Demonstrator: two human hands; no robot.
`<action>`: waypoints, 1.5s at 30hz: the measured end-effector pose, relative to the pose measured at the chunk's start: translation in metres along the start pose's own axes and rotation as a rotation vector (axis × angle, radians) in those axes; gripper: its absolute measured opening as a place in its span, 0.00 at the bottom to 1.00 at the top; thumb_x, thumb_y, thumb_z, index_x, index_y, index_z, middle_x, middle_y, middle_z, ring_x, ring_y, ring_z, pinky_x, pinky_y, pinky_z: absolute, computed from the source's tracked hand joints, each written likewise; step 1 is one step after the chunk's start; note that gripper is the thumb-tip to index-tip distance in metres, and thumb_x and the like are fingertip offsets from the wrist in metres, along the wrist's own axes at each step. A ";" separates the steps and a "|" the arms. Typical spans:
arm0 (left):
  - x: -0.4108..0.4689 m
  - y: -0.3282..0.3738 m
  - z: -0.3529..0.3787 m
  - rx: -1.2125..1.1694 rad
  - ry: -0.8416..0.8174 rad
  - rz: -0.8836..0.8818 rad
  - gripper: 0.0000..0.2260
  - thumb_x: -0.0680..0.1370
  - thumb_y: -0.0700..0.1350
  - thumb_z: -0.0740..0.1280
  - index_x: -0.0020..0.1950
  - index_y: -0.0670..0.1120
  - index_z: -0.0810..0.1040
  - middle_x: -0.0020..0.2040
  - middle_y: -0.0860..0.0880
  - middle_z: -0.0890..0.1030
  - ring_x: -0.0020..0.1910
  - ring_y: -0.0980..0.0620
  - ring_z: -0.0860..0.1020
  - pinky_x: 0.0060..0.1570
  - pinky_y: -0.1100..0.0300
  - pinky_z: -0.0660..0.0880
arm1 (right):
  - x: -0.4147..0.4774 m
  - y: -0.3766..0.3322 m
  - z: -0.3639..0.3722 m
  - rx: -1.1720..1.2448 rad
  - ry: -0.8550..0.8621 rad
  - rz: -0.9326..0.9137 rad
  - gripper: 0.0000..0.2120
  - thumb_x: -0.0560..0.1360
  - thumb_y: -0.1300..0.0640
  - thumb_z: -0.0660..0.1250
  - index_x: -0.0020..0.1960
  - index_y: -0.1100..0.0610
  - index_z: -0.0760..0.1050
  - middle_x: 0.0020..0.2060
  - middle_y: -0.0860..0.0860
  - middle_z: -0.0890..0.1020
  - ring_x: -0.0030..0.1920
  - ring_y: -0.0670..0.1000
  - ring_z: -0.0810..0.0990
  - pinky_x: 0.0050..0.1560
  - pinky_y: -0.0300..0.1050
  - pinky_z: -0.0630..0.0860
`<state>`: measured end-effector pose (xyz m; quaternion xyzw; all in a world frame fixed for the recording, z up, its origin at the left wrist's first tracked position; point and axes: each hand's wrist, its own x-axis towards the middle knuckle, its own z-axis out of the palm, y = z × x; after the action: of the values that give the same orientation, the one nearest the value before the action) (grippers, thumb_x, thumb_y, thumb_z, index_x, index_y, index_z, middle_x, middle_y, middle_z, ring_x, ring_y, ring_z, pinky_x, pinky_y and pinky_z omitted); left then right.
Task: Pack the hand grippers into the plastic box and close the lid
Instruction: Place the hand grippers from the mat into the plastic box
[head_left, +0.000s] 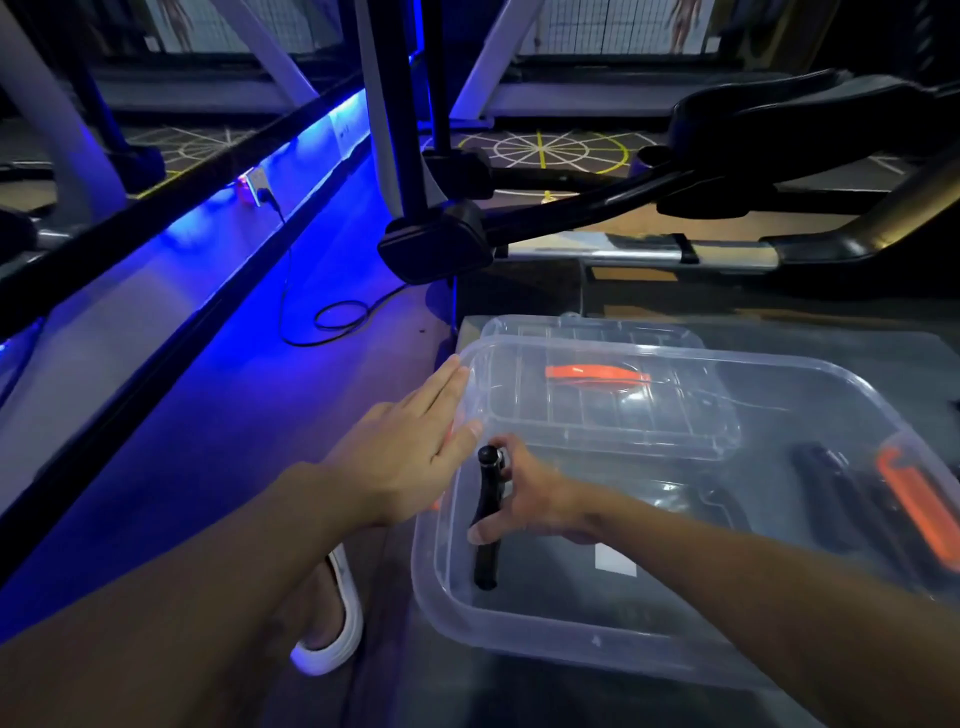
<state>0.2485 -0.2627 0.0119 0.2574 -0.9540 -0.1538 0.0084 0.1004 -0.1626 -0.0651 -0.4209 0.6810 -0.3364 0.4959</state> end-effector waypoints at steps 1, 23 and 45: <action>0.000 0.000 0.000 -0.007 0.002 0.003 0.28 0.83 0.57 0.47 0.80 0.51 0.43 0.79 0.58 0.41 0.78 0.57 0.52 0.73 0.55 0.55 | 0.002 0.002 0.001 -0.012 0.017 -0.006 0.43 0.64 0.66 0.79 0.70 0.52 0.57 0.55 0.49 0.70 0.55 0.51 0.73 0.59 0.49 0.74; -0.003 0.003 -0.004 0.066 -0.015 0.016 0.29 0.82 0.59 0.46 0.80 0.49 0.43 0.80 0.55 0.41 0.78 0.54 0.52 0.72 0.49 0.58 | 0.000 0.007 -0.012 0.015 -0.054 0.031 0.51 0.67 0.58 0.80 0.77 0.47 0.48 0.64 0.45 0.67 0.59 0.45 0.74 0.58 0.40 0.74; 0.011 0.262 0.049 -0.032 -0.015 0.606 0.37 0.71 0.69 0.43 0.75 0.53 0.63 0.76 0.53 0.63 0.74 0.53 0.60 0.71 0.53 0.58 | -0.326 0.077 -0.171 0.004 0.987 0.012 0.07 0.75 0.64 0.70 0.52 0.58 0.77 0.42 0.55 0.80 0.38 0.47 0.77 0.38 0.37 0.74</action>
<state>0.1065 -0.0387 0.0424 -0.0401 -0.9848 -0.1613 0.0510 -0.0319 0.1717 0.0438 -0.2065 0.8363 -0.4943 0.1170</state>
